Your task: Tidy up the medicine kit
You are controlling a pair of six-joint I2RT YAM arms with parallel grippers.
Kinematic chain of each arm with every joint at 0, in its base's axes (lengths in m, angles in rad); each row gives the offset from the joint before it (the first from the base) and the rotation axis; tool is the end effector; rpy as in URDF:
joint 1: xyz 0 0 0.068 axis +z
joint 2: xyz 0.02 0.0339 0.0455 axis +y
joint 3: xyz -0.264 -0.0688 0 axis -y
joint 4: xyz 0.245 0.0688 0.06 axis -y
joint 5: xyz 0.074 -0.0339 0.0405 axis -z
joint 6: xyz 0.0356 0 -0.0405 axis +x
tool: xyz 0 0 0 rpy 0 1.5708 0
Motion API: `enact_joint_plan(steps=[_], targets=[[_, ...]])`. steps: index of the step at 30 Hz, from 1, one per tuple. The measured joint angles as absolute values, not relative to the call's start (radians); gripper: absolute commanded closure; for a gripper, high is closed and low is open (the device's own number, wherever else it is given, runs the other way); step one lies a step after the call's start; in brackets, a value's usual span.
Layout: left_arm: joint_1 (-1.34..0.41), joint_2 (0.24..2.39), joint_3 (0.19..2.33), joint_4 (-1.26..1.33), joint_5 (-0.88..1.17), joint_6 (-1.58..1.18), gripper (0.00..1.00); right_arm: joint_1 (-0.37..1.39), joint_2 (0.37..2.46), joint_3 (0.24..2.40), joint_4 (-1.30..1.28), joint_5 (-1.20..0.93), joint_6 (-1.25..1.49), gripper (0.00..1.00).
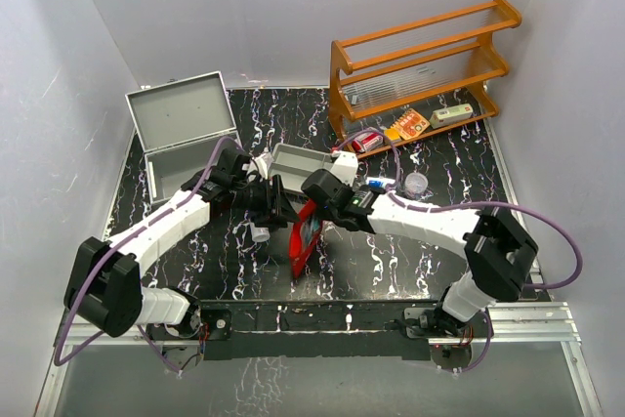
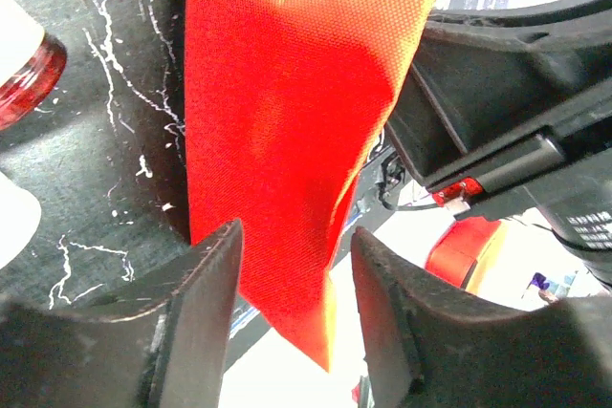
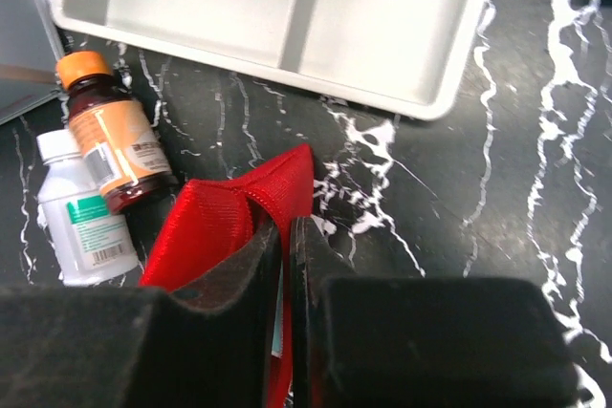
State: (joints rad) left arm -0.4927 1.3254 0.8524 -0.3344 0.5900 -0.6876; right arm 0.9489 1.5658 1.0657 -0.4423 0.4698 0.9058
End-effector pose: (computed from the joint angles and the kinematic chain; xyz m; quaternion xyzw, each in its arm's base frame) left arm 0.2311 -0.1465 0.2366 0.0214 0.8943 -0.4225 0.1460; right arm 0.2022 0.2544 0.2271 0.0520 0.9263 0.1077 0.3574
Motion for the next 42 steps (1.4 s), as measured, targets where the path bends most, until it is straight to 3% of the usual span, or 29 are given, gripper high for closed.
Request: enact_joint_plan(steps=[4, 19, 27, 42], targets=[[-0.493, 1.307, 0.852, -0.305, 0.614, -0.696, 0.43, 0.949, 1.526, 1.062, -0.539, 0.507, 0.984, 1.00], [-0.557, 1.139, 0.782, -0.159, 0.556, -0.706, 0.35, 0.933, 1.321, 0.952, -0.759, 0.600, 1.189, 1.00], [-0.573, 1.064, 0.612, -0.026, 0.527, -0.733, 0.49, 0.883, 1.283, 0.888, -0.759, 0.614, 1.211, 1.00], [-0.670, 1.123, 0.535, 0.250, 0.501, -0.736, 0.62, 0.833, 1.248, 0.869, -0.729, 0.575, 1.203, 1.00]])
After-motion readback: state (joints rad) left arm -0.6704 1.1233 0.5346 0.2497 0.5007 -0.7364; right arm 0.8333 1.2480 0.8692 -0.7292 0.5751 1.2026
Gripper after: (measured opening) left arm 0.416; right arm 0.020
